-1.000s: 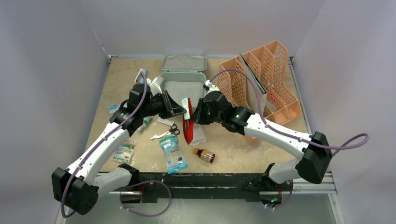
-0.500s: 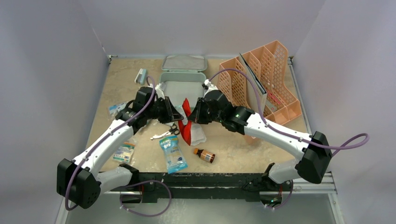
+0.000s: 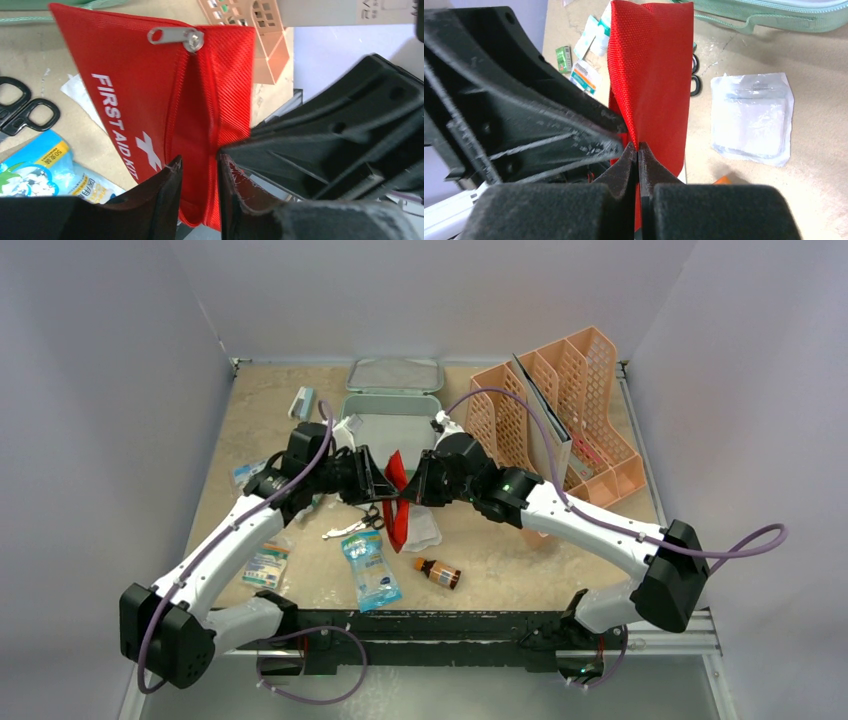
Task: Organize the medicine kit
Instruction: Place the medical item at the medicine pouch.
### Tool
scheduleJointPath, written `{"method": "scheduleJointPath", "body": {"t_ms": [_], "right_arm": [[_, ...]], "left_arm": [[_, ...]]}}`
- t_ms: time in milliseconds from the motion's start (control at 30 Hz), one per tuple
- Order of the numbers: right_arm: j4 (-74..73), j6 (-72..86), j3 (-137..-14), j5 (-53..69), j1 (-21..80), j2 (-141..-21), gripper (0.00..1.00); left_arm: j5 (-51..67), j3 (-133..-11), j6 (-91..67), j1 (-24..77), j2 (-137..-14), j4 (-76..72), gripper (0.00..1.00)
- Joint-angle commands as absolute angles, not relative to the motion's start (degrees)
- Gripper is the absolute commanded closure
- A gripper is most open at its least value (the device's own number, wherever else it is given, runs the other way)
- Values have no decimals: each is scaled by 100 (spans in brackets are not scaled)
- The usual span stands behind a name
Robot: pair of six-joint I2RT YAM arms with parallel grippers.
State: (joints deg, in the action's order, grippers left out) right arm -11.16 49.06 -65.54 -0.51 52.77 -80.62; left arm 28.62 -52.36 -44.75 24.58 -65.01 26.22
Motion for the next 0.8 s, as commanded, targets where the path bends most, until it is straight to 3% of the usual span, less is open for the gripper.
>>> {"method": "scheduleJointPath", "body": {"t_ms": [0,267,433,633,767], "right_arm": [[-916,4956,-6717,-74,5267,-7980,100],[-1436,4844,-6827,-704,5274,-7757,100],[-1546,4755,-6802,-903,5273,-7531,100],[-1581,4694,-6652,-1035,5272,-7324,100],[-1586,4685,-6537,-1107,5272,-7134,100]], "left_arm": [[3276,-5630,-4288,2487,-6256,2547,68],[3005,-5958,-4005,2480,-6100,3267,63],[2052,-6189,-4162,2479,-6167,3814,61],[-184,-6444,-5271,2478,-6696,4821,59],[-612,-6156,-5860,2441,-6985,4554,60]]}}
